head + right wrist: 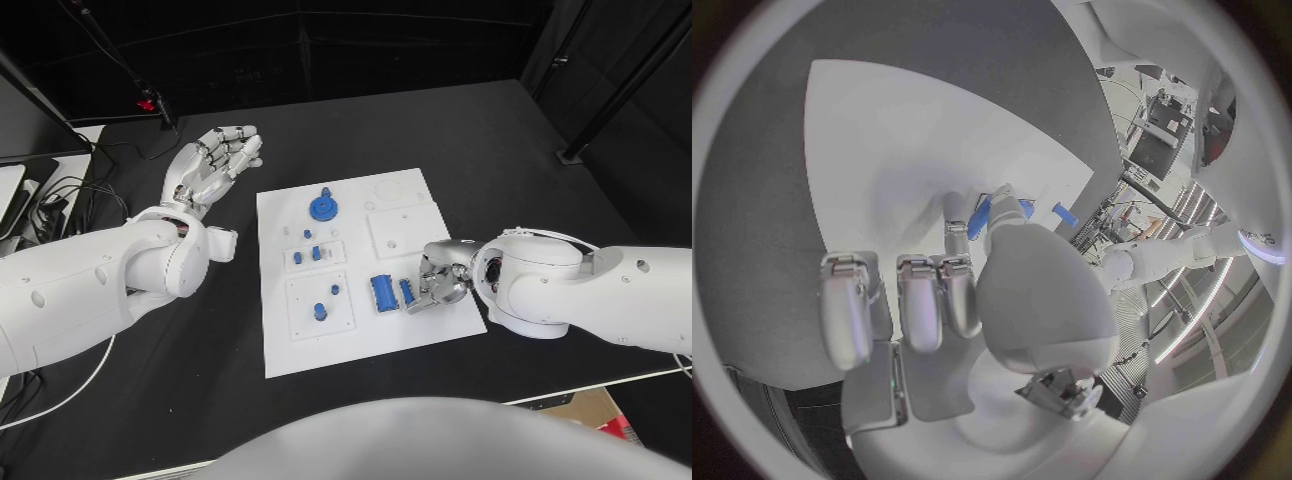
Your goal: Assemble the parts on the task board
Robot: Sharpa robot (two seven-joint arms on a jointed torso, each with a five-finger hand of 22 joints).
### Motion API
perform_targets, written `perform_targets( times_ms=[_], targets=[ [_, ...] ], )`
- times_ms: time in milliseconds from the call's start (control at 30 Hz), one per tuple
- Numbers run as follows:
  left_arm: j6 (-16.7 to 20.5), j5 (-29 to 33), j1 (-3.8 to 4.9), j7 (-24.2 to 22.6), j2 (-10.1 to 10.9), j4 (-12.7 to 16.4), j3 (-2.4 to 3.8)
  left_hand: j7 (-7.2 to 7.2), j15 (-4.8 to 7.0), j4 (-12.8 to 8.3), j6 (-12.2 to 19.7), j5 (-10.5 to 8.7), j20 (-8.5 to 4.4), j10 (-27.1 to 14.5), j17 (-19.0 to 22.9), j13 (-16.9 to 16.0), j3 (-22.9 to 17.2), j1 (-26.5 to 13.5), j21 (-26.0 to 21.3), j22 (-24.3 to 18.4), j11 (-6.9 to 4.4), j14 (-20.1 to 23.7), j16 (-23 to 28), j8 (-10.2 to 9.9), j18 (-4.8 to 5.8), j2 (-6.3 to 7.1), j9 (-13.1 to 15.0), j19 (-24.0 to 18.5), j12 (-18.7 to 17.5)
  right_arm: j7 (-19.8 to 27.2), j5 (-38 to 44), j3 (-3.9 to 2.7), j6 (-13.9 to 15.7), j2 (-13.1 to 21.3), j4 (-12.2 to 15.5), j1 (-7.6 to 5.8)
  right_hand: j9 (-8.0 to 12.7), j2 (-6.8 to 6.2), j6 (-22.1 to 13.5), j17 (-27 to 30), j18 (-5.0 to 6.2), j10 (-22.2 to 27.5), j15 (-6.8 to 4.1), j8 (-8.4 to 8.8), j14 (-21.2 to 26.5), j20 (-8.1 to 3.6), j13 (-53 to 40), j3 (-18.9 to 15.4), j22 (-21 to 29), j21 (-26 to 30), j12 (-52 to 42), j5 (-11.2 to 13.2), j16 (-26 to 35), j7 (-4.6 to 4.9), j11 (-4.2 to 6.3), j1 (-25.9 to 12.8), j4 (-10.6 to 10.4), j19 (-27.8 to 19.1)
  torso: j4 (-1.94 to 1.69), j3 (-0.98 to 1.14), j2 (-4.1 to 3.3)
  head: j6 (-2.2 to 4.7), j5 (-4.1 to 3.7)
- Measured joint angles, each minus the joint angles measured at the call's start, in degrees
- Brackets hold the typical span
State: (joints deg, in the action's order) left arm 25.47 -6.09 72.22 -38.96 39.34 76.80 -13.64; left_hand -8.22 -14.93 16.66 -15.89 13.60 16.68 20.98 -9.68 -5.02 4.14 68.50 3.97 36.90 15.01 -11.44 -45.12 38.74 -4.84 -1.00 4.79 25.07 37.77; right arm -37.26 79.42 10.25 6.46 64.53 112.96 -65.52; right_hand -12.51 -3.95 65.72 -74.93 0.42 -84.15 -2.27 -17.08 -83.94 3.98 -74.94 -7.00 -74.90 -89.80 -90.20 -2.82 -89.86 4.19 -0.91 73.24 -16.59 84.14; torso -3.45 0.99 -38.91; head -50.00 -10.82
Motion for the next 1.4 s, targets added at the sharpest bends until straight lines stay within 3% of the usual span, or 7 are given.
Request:
perform_targets(
  times_ms=[500,633,833,1000,1233,1400],
  targets=[
    [0.0,0.0,-0.02,0.0,0.05,0.05,0.0,0.0,0.0,0.0,0.0,0.0,0.0,0.0,0.0,0.0,0.0,0.0,0.0,0.01,0.0,0.0,0.0,0.0,0.0,0.0,0.0,0.0,0.0,-0.49,1.45,-0.05,-0.77,-0.97,-0.86,-0.03,-0.71,0.91,-0.58,0.0,0.0,0.21,0.0,-0.55,0.0,0.0,0.0,0.17,0.0,0.0,0.0,0.0,0.0,-0.18,0.21,0.91,0.18,0.0,0.0,-0.01,-0.01,0.0,0.04],
    [0.0,0.0,-0.02,0.0,0.03,0.03,0.0,0.0,0.0,0.0,0.0,0.0,0.0,0.0,-0.01,-0.01,0.0,0.0,0.0,0.0,0.0,0.0,0.0,0.0,0.0,0.0,0.01,0.0,0.0,-0.52,1.55,-0.07,-1.25,-1.11,-0.86,-0.04,-1.25,0.83,-0.78,0.0,0.0,0.21,0.0,-1.24,0.0,-0.2,0.0,0.73,0.0,0.0,0.0,0.01,0.0,-0.37,0.21,3.27,0.75,-0.21,0.0,-0.01,-0.01,0.0,0.04],
    [-0.01,0.0,-0.03,0.0,0.02,0.01,0.0,0.02,0.0,0.0,0.02,0.0,0.0,0.0,0.05,0.03,0.0,0.0,0.0,0.01,0.0,0.0,0.0,0.17,0.0,0.0,-0.01,0.0,0.07,-0.59,1.69,-0.04,-1.87,-1.11,-0.88,-0.03,-2.18,-1.23,-0.78,0.0,0.0,0.21,-0.21,-2.44,-0.21,-0.2,0.0,2.37,0.0,0.0,0.0,0.01,0.0,-0.38,0.21,6.04,0.18,-0.21,0.03,-0.01,-0.01,0.0,0.04],
    [-0.01,0.0,-0.03,0.0,0.0,-0.01,0.0,0.21,0.0,0.0,0.21,0.0,0.0,0.0,0.15,0.09,0.0,0.0,0.0,0.01,0.0,0.0,0.0,0.26,0.0,0.0,-0.07,0.0,0.24,-0.54,1.77,-0.03,-1.99,-0.92,-0.79,-0.02,-2.56,-1.77,-0.79,0.01,0.0,0.01,-0.21,-2.87,-0.21,-0.2,0.0,2.62,0.0,0.0,0.0,0.0,0.0,-0.38,0.41,6.52,-0.07,-0.21,0.03,-0.01,-0.01,0.0,0.0],
    [-0.01,0.0,-0.03,0.0,0.0,-0.03,0.0,0.21,0.0,0.0,0.21,0.0,0.0,0.0,0.16,0.09,0.0,0.0,0.0,0.01,0.0,0.0,0.0,0.26,0.0,0.0,-0.06,0.0,0.24,0.2,1.83,-0.01,-1.33,0.03,-0.49,0.0,-3.07,-3.9,-0.79,0.01,0.0,0.01,-0.21,-3.2,-0.21,-0.2,0.0,2.16,0.0,0.0,0.0,0.0,0.0,-0.38,0.41,4.36,-0.48,-0.21,0.03,0.0,-0.02,0.0,-0.01],
    [-0.03,0.0,-0.04,0.0,0.0,-0.03,0.0,0.21,0.0,0.0,0.21,0.0,0.0,0.0,0.16,0.09,0.0,0.0,0.0,0.01,0.0,0.0,0.0,0.25,0.0,0.0,-0.06,0.0,0.24,1.7,1.71,0.0,1.09,1.46,-0.06,0.01,-3.35,-4.93,-0.79,0.01,0.0,0.01,-0.21,-3.57,-0.21,-0.2,0.0,0.69,0.0,0.0,0.0,0.0,0.0,-0.38,0.41,2.26,-0.59,-0.21,0.03,0.0,-0.03,0.0,0.14]
  ],
)
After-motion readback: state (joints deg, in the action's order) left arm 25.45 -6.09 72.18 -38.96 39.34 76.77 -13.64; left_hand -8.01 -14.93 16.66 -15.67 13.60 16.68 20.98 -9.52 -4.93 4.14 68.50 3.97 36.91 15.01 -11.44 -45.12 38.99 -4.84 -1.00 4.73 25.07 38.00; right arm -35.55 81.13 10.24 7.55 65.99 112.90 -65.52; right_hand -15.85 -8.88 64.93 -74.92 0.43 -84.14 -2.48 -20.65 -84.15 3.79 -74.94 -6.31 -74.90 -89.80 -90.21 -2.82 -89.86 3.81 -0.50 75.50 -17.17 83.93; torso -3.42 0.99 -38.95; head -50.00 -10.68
